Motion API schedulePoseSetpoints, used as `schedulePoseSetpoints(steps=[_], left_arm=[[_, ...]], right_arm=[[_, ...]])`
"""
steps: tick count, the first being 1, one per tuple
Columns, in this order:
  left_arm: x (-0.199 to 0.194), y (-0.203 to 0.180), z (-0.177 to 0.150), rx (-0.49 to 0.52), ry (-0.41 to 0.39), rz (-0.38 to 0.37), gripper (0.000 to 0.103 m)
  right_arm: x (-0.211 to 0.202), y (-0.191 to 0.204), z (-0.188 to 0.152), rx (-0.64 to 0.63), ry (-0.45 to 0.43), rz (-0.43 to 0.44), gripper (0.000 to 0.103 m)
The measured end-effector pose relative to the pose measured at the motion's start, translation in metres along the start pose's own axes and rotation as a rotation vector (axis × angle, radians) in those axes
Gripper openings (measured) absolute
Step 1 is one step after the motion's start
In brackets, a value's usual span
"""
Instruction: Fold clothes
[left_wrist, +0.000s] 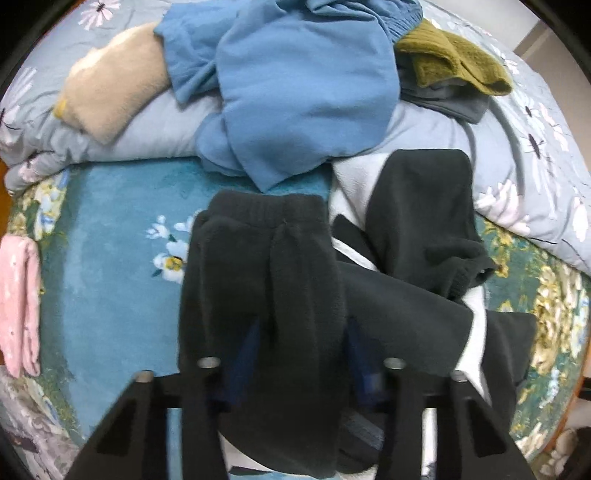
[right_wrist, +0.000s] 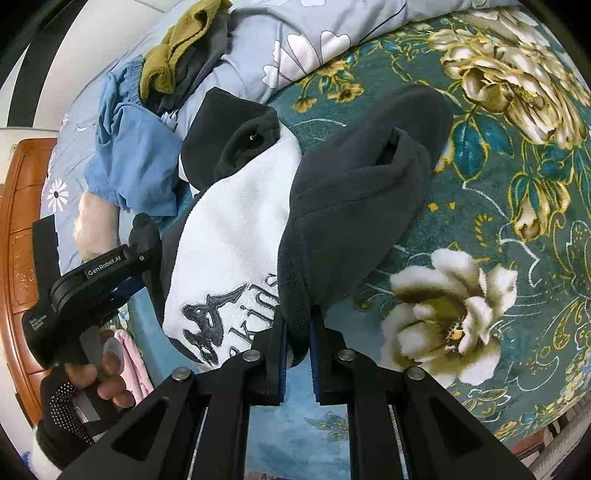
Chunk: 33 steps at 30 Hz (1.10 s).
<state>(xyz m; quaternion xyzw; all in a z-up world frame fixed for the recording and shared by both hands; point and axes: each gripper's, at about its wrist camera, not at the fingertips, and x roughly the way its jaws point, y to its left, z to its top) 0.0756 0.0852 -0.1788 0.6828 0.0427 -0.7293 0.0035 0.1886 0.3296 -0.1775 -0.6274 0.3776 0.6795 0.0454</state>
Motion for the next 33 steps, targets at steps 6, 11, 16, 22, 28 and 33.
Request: schedulePoseSetpoints(steps=[6, 11, 16, 22, 28, 33], left_arm=[[-0.013, 0.024, -0.002, -0.107, -0.009, -0.063, 0.013], [-0.044, 0.065, -0.019, -0.163, -0.090, -0.055, 0.011], [-0.063, 0.124, -0.049, -0.251, -0.122, -0.015, 0.011], [-0.065, 0.188, -0.086, -0.405, -0.104, 0.026, 0.011], [-0.075, 0.212, -0.097, -0.500, -0.116, 0.046, 0.011], [-0.086, 0.215, -0.091, -0.467, -0.155, 0.054, 0.011]], right_arm=[[-0.001, -0.001, -0.001, 0.004, -0.001, 0.006, 0.011], [-0.011, 0.001, 0.000, -0.017, -0.010, 0.025, 0.011], [-0.034, 0.009, 0.008, -0.137, -0.055, -0.021, 0.011], [-0.034, 0.037, 0.068, -0.263, -0.090, 0.011, 0.031], [0.030, 0.068, 0.125, -0.195, -0.037, 0.096, 0.043], [0.073, 0.079, 0.137, -0.172, 0.009, 0.054, 0.043]])
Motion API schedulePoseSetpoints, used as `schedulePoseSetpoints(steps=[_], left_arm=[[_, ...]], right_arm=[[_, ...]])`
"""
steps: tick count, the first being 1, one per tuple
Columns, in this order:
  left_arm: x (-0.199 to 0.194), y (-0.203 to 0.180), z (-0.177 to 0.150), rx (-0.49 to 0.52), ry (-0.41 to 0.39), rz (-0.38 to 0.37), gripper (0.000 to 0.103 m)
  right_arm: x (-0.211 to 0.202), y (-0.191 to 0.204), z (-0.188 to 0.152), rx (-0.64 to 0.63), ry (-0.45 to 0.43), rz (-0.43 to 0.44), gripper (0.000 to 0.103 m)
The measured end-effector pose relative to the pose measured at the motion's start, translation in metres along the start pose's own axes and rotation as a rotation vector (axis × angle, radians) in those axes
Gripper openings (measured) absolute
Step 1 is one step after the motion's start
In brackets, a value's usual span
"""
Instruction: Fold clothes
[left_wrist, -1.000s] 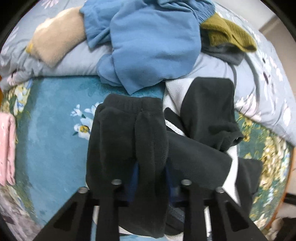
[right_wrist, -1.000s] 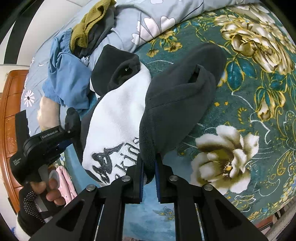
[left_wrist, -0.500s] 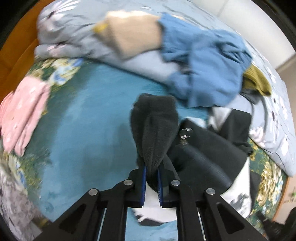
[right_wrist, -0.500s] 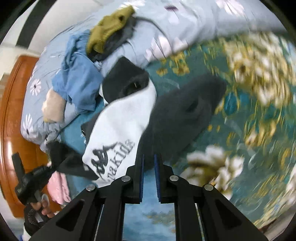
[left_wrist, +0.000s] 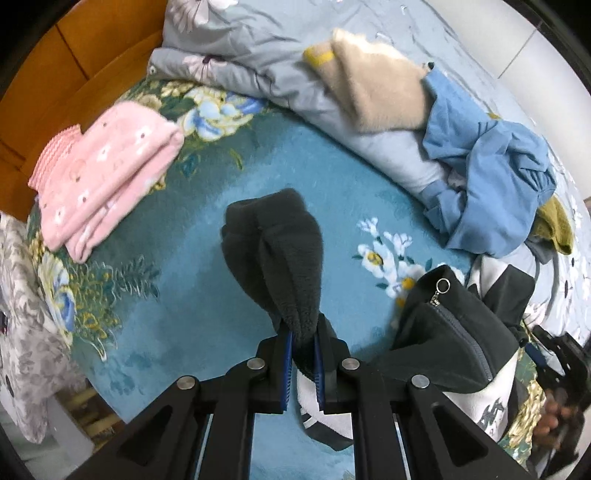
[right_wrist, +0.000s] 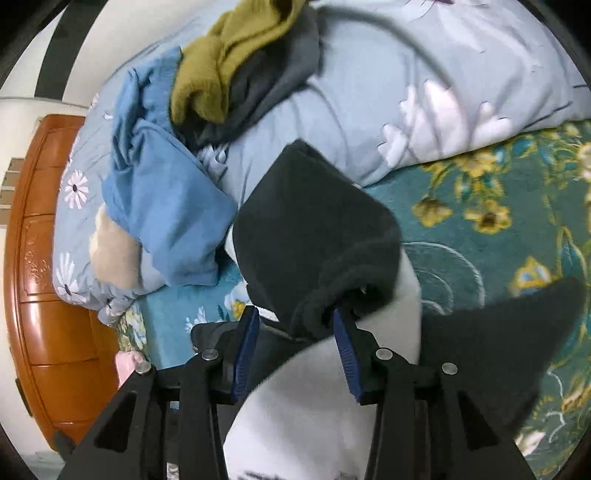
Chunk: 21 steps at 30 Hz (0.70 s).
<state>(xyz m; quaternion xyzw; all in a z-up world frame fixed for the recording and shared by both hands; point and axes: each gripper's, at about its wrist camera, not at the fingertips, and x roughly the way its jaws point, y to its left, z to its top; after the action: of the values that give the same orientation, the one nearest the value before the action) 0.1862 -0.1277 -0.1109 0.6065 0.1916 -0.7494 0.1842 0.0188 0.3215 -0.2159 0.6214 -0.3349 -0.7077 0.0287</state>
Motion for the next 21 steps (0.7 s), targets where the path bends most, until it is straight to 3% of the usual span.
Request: schedulePoseSetpoints(steps=[4, 8, 9, 10, 11, 12, 15, 21], left_arm=[[0.001, 0.000, 0.003, 0.008, 0.002, 0.001, 0.011], [0.002, 0.000, 0.005, -0.005, 0.007, 0.002, 0.011], [0.002, 0.000, 0.006, -0.008, 0.008, 0.000, 0.011], [0.001, 0.000, 0.006, -0.012, 0.007, -0.001, 0.011], [0.000, 0.000, 0.007, -0.016, 0.003, -0.004, 0.011], [-0.002, 0.001, 0.009, -0.020, -0.002, -0.006, 0.011], [-0.008, 0.003, 0.013, -0.034, -0.019, -0.014, 0.011], [-0.035, 0.018, 0.032, -0.082, -0.098, -0.049, 0.011]], right_arm=[[0.020, -0.002, 0.010, 0.031, -0.009, -0.022, 0.043], [0.042, -0.001, 0.021, 0.056, 0.035, -0.067, 0.042], [0.044, -0.003, 0.022, 0.073, 0.032, -0.063, 0.039], [0.045, -0.004, 0.023, 0.082, 0.027, -0.067, 0.018], [0.042, -0.004, 0.023, 0.083, 0.021, -0.075, 0.008], [0.037, -0.004, 0.024, 0.089, 0.007, -0.070, 0.008], [0.001, -0.012, 0.026, 0.127, -0.092, -0.014, 0.008], [-0.127, -0.034, 0.041, 0.191, -0.365, 0.107, 0.007]])
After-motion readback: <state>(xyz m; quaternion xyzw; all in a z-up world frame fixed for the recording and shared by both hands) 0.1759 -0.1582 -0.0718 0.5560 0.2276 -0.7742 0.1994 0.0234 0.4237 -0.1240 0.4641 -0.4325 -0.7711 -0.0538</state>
